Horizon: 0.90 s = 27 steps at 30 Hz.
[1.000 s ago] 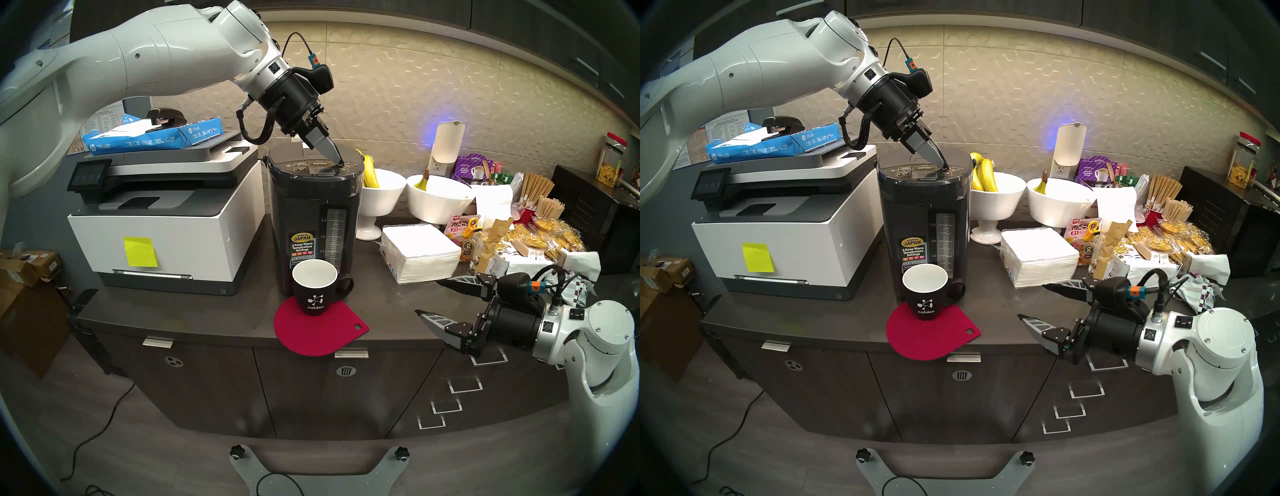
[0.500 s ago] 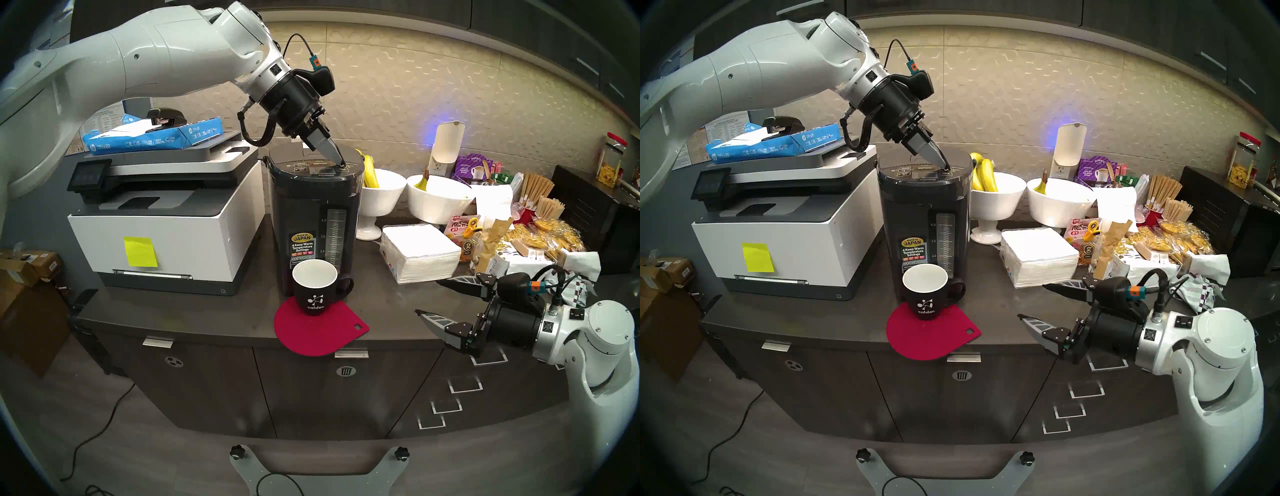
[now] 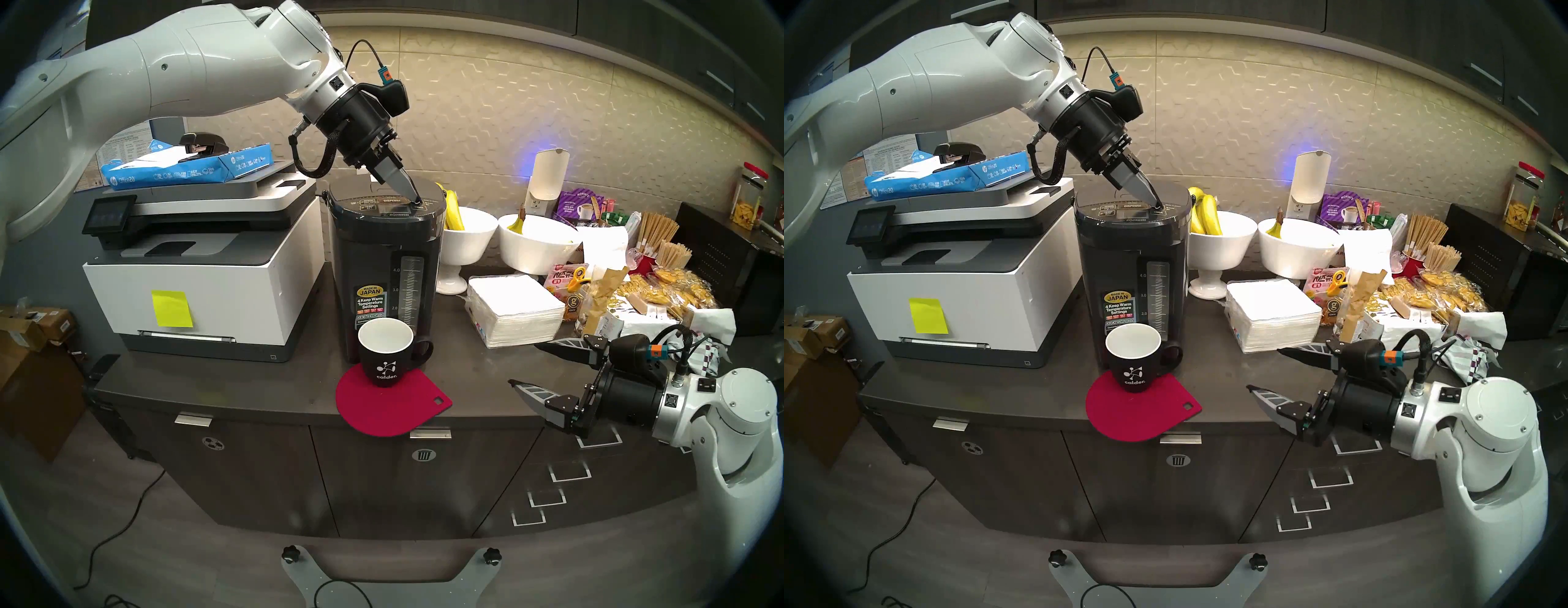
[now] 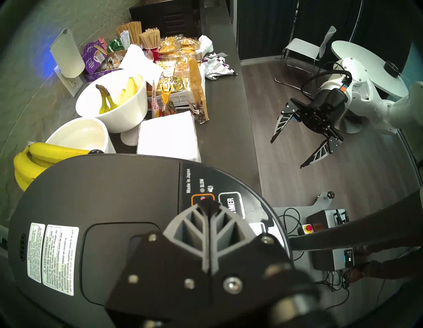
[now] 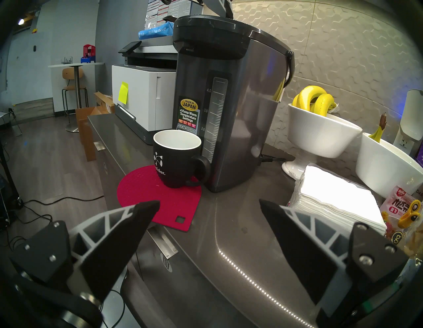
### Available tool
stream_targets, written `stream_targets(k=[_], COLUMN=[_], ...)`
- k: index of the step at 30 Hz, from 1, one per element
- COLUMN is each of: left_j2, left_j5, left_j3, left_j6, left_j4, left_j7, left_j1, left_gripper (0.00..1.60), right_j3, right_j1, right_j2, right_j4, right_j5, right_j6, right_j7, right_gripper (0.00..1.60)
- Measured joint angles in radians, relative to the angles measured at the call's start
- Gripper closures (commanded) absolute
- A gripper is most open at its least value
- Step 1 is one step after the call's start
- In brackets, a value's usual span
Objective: Press the water dispenser button and fill the cup
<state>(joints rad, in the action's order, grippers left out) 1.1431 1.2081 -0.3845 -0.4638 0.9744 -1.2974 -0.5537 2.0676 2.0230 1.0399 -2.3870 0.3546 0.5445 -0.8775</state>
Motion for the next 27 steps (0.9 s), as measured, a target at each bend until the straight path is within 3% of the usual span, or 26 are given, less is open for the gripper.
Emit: stream_targets(k=[13, 27], left_j2=[-0.060, -0.073], left_j5=[-0.012, -0.025], left_j3=[-0.001, 0.000], left_j6=[-0.011, 0.010], left_j4=[0.058, 0.028], left_j7=[0.015, 0.007], left_j1=[-0.019, -0.010], left_gripper=[1.60, 1.60], right_j3=[0.000, 0.000], right_j1=[0.000, 0.000], right_j2=[0.000, 0.000], right_j4=[0.000, 0.000], right_j5=[0.000, 0.000], right_j6=[0.000, 0.000], right_j7=[0.000, 0.000], right_gripper=[0.00, 0.00])
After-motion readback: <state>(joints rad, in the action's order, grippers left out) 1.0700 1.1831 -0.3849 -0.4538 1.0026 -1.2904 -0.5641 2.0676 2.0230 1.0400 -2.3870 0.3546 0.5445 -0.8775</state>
